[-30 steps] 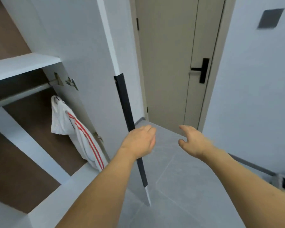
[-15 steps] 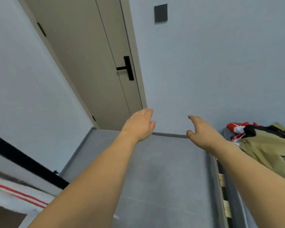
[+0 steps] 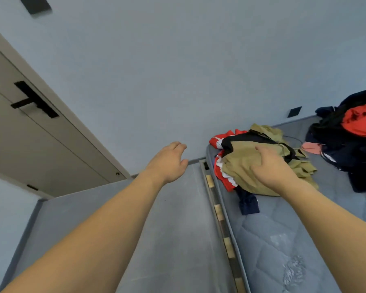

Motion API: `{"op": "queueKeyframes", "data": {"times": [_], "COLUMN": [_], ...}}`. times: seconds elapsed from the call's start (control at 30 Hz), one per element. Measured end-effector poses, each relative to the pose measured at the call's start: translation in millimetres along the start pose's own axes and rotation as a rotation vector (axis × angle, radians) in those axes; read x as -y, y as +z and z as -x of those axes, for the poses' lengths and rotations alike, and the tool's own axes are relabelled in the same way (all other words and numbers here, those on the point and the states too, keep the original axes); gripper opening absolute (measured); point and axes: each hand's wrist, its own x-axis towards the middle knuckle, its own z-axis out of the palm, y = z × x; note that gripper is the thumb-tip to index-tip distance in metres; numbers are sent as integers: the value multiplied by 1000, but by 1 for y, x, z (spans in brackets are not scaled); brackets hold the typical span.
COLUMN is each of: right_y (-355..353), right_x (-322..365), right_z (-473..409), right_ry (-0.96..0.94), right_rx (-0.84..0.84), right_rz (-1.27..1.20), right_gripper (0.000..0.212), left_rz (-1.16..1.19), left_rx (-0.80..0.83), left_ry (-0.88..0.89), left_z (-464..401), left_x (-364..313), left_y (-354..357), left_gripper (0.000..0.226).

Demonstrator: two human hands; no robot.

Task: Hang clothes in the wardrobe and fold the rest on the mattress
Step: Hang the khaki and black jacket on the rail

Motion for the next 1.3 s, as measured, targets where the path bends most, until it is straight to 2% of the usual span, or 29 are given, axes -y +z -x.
{"op": "queueKeyframes", "data": {"times": [0.17,0.3,0.4,0.47,0.53,0.57,0.6,0.7,0.73,0.8,0.83,0.9,0.93,0.97,1.0,1.03,1.13,1.17,1.2,1.3], "right_y": [18,64,93,105,114,116,119,119,117,115,114,119,123,128,133,136,136,133,129,111], "right_x": [-107,-186,-239,-268,-290,-298,-304,-317,-320,-322,-323,-322,-320,-318,-314,-308,-288,-281,-273,-240], "right_z": [-88,-156,-199,-220,-237,-246,-253,-276,-283,-295,-297,-297,-294,-292,-290,-288,-284,-283,-282,-277], "right_ry": [163,319,390,424,481,532,589,688,711,775,809,876,899,911,910,896,849,834,814,715], "right_rx": [-55,-77,-114,-97,-109,-145,-190,-255,-258,-239,-210,-136,-112,-103,-107,-113,-122,-134,-151,-221], "right_rz": [5,-71,-149,-159,-283,-426,-588,-887,-946,-1086,-1159,-1211,-1181,-1152,-1137,-1138,-1169,-1180,-1184,-1162], "right_gripper": [74,90,95,97,97,97,96,99,103,108,106,84,70,58,50,45,40,39,36,24], "left_rz": [201,582,770,802,746,693,668,823,890,971,929,723,635,576,579,675,1214,1275,1237,1168], "left_rx": [68,129,162,171,217,217,176,8,54,335,519,813,865,865,843,807,792,804,819,780], "left_ry": [-43,-153,-242,-327,-435,-462,-460,-344,-283,-148,-90,-17,-25,-66,-118,-182,-403,-418,-410,-363], "left_z": [-121,-233,-303,-331,-348,-353,-355,-349,-339,-308,-293,-273,-273,-275,-279,-284,-293,-293,-290,-277], "left_x": [-36,-63,-80,-89,-91,-93,-95,-102,-104,-103,-102,-94,-87,-82,-77,-72,-62,-62,-65,-81], "left_y": [70,155,221,258,293,308,320,330,327,320,315,313,315,315,314,313,316,319,322,323], "left_gripper": [63,81,106,120,126,120,106,16,9,25,25,16,11,6,11,24,50,57,59,38]}}
